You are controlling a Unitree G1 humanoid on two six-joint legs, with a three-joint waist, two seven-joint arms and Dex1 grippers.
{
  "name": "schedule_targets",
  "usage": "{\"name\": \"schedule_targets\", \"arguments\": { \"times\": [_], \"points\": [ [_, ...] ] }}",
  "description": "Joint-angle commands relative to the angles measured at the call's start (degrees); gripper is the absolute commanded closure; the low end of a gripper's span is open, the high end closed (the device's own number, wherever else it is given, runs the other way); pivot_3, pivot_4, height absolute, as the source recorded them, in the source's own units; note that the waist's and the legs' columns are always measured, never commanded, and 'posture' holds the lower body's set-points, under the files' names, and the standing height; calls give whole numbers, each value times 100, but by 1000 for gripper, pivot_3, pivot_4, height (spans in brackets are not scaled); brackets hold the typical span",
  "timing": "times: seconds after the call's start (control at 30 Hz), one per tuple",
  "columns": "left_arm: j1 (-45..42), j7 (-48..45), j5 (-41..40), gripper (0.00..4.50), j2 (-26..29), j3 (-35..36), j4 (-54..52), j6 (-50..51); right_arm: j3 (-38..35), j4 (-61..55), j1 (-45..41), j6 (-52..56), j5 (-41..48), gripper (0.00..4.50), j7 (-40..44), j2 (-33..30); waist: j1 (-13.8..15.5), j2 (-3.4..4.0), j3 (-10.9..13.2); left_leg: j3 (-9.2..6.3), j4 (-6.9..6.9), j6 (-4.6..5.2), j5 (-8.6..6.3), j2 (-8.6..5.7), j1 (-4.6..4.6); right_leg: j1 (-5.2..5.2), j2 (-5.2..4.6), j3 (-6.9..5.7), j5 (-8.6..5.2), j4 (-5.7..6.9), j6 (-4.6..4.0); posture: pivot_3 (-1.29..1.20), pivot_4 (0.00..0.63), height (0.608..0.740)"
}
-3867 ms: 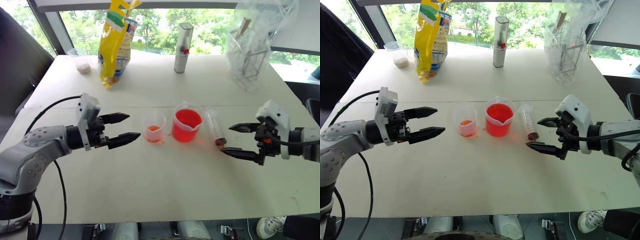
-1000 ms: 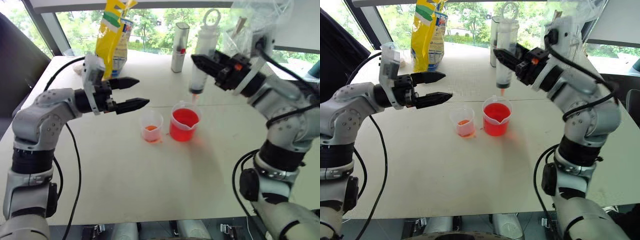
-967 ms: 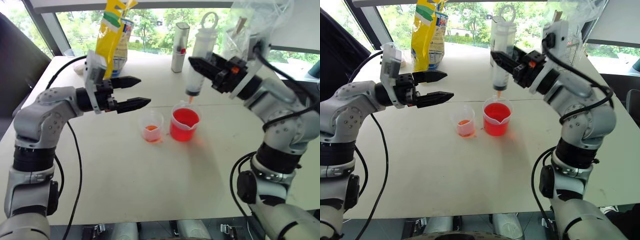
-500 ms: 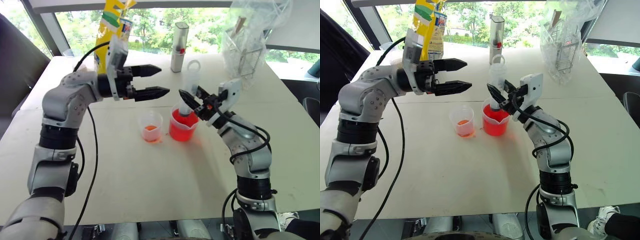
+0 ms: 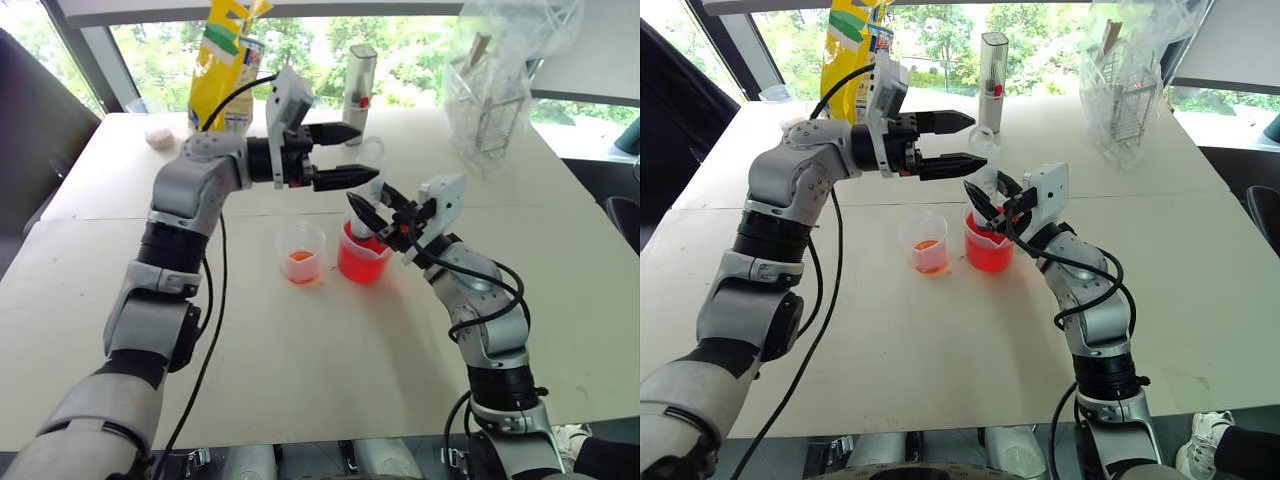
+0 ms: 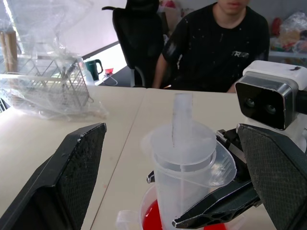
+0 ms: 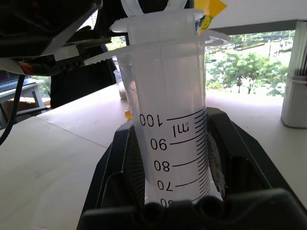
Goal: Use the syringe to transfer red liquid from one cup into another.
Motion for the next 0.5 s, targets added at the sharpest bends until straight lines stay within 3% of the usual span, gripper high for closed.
{"name": "schedule_targets", "arguments": {
  "times": [0.03,0.23,0.5],
  "points": [
    [-236,-24,48,1302,-116,58,-34,-118,16,-298,-8,-150,21,3120,5,-68,0,0,0,1,0,0,0,0,0,0,0,0,0,0,0,0,150,740],
    [-310,11,-66,4372,-239,226,-51,105,53,-313,17,-152,40,3120,3,-112,-5,-1,1,1,12,0,0,-1,-4,3,-2,0,0,2,1,0,150,740],
    [-284,-27,-81,4448,-256,217,-215,193,105,-321,27,-138,79,3120,15,-146,-3,-1,1,-1,12,0,0,0,0,3,1,0,0,7,1,0,150,740]
  ]
}}
